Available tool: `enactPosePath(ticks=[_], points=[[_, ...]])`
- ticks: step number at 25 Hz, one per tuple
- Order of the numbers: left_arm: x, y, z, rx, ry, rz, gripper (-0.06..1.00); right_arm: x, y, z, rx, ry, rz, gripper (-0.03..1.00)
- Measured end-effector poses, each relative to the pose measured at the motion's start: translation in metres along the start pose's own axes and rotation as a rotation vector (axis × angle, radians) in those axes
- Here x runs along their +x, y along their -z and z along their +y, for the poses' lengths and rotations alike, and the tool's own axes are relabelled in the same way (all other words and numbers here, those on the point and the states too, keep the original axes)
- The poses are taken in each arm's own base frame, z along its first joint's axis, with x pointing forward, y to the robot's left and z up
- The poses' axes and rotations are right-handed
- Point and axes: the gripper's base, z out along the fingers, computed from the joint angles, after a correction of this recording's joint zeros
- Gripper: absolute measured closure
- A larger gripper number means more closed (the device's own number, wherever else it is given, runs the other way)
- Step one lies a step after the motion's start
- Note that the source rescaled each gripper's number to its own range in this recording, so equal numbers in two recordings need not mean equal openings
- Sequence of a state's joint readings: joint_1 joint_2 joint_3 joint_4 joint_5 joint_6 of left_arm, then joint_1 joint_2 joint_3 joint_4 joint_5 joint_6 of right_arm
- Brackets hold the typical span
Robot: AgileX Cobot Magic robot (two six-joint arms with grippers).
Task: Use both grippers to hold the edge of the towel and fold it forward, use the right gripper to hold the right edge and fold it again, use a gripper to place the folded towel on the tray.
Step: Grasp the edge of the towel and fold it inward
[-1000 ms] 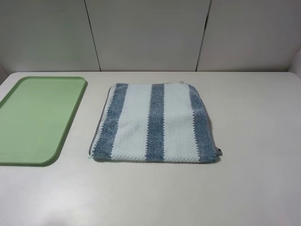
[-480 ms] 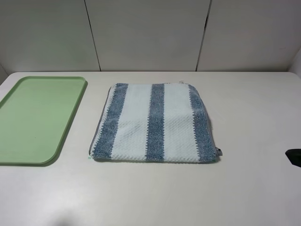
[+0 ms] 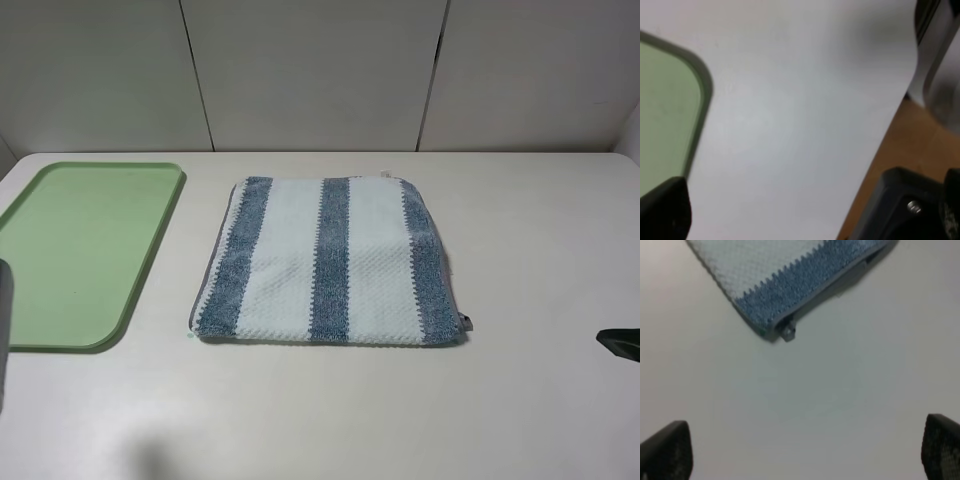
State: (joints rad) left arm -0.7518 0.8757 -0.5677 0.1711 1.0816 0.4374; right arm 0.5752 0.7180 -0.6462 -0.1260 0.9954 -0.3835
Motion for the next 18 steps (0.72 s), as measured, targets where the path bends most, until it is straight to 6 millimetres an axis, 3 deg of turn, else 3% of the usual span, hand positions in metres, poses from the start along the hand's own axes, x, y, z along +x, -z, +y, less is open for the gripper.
enactPosePath(ticks=[5,18], points=[[-0.007,-0.004,0.0,-0.012,-0.064,0.039,-0.05,-0.008,-0.017,-0.003,-0.024,0.107,0.055,-0.03],[-0.017,0.008,0.019,-0.205,-0.162,-0.024,-0.05,-0.028,-0.067,-0.006,-0.1,0.282,0.148,-0.03]])
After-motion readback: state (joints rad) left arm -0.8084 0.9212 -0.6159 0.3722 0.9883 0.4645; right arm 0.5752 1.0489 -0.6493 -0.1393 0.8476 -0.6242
